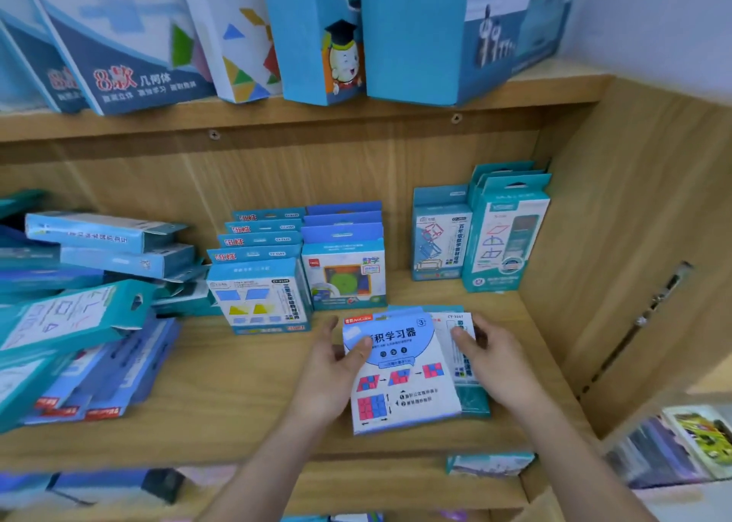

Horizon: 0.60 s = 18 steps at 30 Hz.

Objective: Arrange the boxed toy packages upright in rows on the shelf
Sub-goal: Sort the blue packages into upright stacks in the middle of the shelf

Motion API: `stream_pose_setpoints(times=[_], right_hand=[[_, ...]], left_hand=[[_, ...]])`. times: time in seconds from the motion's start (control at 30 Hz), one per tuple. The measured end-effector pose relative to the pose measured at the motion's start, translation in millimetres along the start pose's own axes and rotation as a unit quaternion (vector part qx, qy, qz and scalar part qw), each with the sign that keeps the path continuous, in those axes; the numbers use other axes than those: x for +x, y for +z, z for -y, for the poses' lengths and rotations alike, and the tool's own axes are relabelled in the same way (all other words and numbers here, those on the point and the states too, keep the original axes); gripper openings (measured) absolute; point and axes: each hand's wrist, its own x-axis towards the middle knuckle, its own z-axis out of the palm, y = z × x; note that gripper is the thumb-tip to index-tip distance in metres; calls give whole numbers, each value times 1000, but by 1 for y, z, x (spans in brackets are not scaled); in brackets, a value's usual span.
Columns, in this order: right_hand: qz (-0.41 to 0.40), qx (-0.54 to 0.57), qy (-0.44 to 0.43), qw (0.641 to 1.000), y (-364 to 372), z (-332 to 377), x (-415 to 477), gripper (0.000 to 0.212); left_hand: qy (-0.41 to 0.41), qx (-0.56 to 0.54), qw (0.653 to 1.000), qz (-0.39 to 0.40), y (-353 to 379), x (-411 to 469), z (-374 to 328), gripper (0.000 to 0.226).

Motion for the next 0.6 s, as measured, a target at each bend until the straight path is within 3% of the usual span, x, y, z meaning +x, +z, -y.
stream_pose_setpoints(times=[0.1, 0.17, 0.3, 0.43, 0.6], right_hand=[[6, -82, -7, 997, 1, -1, 2, 20], [11, -124, -11, 992, 1, 7, 3, 38], [30, -118, -18, 992, -3, 42, -12, 58], [43, -160, -84, 983, 1, 71, -27, 57], [69, -207, -176, 960, 22, 112, -42, 70]], left_hand=[[-12, 51, 998, -30, -4, 1, 8, 57], [-7, 71, 997, -40, -3, 1, 12, 51], [-2, 87, 996, -34, -4, -1, 14, 76], [57, 187, 977, -81, -27, -9, 13, 46], [158, 296, 928, -162, -74, -28, -15, 43]])
